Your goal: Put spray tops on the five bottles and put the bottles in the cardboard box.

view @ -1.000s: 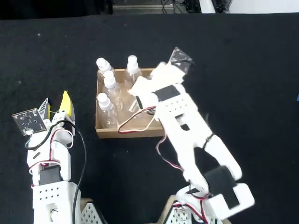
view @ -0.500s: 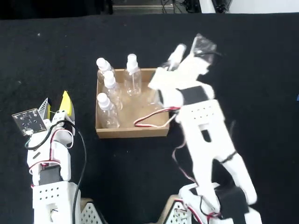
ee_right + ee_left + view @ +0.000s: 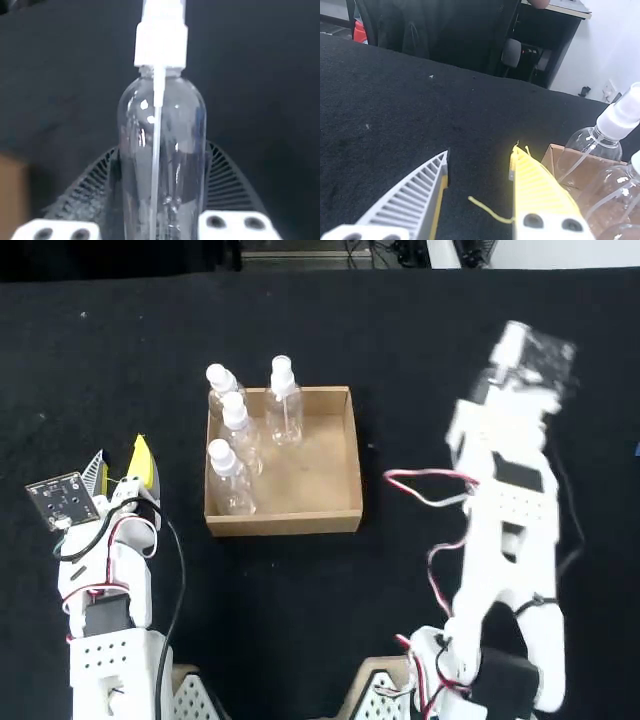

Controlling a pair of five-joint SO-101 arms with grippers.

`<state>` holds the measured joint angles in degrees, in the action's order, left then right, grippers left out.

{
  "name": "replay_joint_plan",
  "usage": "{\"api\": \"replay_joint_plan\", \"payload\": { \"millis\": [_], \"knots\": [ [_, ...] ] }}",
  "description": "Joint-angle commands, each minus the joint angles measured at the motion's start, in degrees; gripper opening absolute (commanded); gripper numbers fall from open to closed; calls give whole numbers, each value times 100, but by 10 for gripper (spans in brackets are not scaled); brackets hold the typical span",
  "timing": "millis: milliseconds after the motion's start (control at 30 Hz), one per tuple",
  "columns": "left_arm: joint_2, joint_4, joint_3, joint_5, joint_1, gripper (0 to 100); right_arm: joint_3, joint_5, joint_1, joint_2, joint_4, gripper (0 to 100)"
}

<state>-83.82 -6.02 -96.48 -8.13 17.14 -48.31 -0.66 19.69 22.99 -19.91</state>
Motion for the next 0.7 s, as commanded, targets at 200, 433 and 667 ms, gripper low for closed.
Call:
{"api": "replay_joint_plan", "payload": {
  "millis": [200,433,667],
  "knots": [
    [-88,-18,-136,44,48,188,-2070,308,1495,207,4527,147],
    [-88,-26,-136,44,48,188,-2088,308,2013,-84,4932,146],
    [-53,-26,-136,44,48,188,-1965,308,2207,-2185,7402,145]
  ]
}}
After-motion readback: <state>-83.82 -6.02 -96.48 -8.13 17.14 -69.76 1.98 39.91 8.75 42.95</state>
